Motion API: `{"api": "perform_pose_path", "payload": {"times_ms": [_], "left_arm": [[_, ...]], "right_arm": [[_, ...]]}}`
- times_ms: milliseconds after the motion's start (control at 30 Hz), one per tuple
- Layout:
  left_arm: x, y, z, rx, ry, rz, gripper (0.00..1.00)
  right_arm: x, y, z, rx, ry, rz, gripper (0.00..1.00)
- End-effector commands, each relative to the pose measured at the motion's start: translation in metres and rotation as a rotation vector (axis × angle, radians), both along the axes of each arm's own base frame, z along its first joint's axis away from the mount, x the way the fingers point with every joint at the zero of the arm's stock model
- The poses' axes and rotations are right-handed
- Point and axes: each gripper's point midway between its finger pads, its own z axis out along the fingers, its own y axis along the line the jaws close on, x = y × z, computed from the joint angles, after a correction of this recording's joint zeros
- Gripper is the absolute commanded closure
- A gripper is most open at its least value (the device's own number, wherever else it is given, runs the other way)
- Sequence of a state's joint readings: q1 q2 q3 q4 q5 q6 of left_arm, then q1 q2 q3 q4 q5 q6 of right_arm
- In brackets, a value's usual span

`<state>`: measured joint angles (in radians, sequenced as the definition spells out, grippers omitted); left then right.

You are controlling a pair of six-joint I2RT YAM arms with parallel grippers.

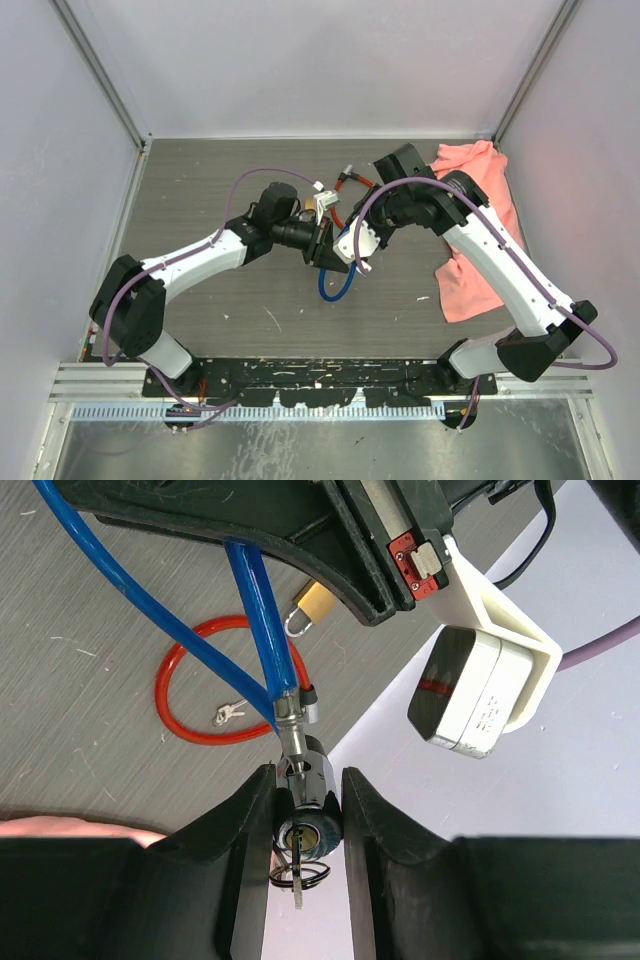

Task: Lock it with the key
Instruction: Lock the lock.

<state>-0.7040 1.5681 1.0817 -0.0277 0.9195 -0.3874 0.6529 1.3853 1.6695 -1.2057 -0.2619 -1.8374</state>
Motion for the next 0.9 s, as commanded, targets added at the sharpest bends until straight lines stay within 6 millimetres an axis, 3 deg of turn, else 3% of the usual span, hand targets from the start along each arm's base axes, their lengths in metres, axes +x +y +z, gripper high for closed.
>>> {"api": "perform_pose_path", "payload": {"times_ms": [0, 333, 433, 633, 767, 867], "left_arm": [[-0.001, -0.008, 0.026, -0.074, -0.036, -0.015, 1.0], [0.013, -0.02, 0.052, -0.152, -0.024, 0.046, 1.0], [0.005, -0.026, 0.068, -0.224, -0.018, 0.009, 1.0], [-0.018, -0.03, 0.077, -0.259, -0.03, -0.093, 1.0], [-0.011, -0.03, 0.081, -0.278, -0.062, -0.058, 1.0], [0.005, -0.029, 0.074, -0.264, -0.08, 0.015, 1.0]], "right_arm": [[0.0, 0.01, 0.037, 0.088, -0.116, 0.04, 0.99], [-0.007, 0.017, 0.023, 0.045, -0.117, 0.062, 0.99], [-0.004, 0.02, 0.021, 0.031, -0.136, 0.055, 0.99], [-0.002, 0.025, 0.026, 0.048, -0.135, 0.048, 0.99], [-0.009, 0.027, 0.026, 0.047, -0.117, 0.059, 0.99], [-0.013, 0.028, 0.029, 0.058, -0.102, 0.063, 0.99]]}}
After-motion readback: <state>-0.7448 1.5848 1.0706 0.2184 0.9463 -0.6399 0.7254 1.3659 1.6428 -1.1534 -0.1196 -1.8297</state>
